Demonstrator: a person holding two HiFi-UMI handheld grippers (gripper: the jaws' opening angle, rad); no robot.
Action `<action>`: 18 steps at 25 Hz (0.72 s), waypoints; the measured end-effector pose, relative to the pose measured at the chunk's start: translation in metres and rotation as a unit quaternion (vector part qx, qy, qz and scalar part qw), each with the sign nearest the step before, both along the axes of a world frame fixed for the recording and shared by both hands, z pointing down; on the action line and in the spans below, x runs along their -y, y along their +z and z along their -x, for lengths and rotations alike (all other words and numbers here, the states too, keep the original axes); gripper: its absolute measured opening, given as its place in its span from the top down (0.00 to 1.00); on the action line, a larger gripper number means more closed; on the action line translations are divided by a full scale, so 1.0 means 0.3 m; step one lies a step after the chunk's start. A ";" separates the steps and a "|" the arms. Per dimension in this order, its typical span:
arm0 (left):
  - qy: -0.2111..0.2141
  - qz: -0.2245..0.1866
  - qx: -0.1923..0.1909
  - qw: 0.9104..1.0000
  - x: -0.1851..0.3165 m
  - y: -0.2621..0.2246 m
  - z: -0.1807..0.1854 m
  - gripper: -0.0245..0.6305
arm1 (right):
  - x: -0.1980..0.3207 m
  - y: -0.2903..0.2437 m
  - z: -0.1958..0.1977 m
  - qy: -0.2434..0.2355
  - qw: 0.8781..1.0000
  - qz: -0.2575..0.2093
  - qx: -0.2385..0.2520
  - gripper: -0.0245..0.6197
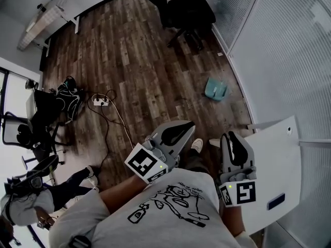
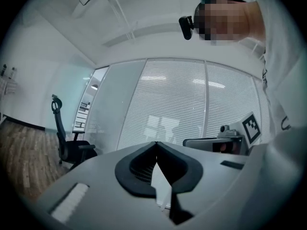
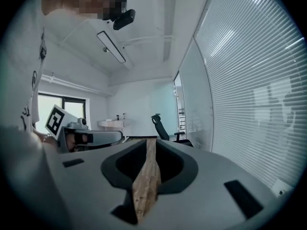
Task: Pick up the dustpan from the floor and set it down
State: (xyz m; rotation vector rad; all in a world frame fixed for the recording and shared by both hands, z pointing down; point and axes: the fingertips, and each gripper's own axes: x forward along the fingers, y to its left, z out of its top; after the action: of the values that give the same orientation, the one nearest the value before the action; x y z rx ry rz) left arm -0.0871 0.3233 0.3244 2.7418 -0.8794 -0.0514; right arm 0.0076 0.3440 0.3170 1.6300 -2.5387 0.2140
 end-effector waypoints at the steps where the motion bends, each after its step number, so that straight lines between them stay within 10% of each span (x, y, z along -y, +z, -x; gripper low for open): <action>1: 0.000 -0.001 0.000 1.000 0.025 -0.002 -0.032 0.96 | 0.024 0.004 -0.034 0.001 1.000 0.000 0.000 0.88; 18: -0.011 -0.013 0.016 1.000 0.325 -0.021 -0.383 0.96 | 0.318 -0.007 -0.406 -0.005 1.000 -0.010 0.014 0.88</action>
State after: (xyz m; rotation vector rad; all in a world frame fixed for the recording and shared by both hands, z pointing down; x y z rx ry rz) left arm 0.0279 0.2257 0.3181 2.7646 -0.9248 -0.0244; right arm 0.1293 0.2487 0.3151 1.6316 -2.5771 0.2137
